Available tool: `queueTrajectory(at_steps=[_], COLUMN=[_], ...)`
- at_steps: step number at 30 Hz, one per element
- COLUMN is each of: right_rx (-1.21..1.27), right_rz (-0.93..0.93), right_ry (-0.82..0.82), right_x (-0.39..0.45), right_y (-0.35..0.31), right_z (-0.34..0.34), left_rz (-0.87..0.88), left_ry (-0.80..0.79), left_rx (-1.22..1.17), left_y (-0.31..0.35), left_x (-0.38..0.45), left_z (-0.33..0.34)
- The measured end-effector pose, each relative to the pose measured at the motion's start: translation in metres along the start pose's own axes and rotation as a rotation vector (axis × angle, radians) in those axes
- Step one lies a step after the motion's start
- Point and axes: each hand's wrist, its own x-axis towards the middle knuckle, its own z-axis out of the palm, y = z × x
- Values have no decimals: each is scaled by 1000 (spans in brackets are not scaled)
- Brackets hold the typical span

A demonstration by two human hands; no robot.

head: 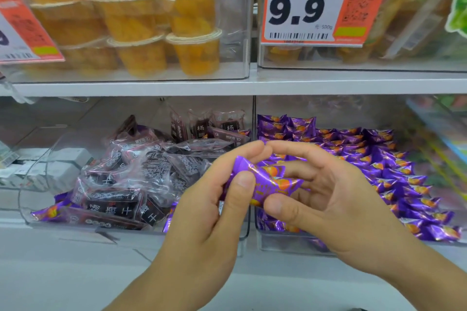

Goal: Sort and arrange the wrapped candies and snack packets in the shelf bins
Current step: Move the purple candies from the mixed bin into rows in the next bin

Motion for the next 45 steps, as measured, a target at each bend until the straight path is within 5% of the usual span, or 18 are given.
queueTrajectory(at_steps=[3,10,15,29,37,45], right_rx=[-77,-121,-329,-503,-351,-598], right_rz=[-36,14,185,469,575,580], right_ry=[23,163,45,-80,33,85], right_x=[-1,3,-15,-22,-22,-12], right_y=[-1,-4,3,23,22,23], right_z=[-6,-65,-103,-100,-111,-94], left_rz=[89,-39,-194,-159,-161,-161], left_ry=[-14,-29,-165,-91,-98,-84], left_rx=[186,484,447,504,490,474], left_y=[-3,-21,-45,-46,-47,-47], left_x=[1,2,-3,-13,-13,-12], left_z=[1,-11,-7,1,1,3])
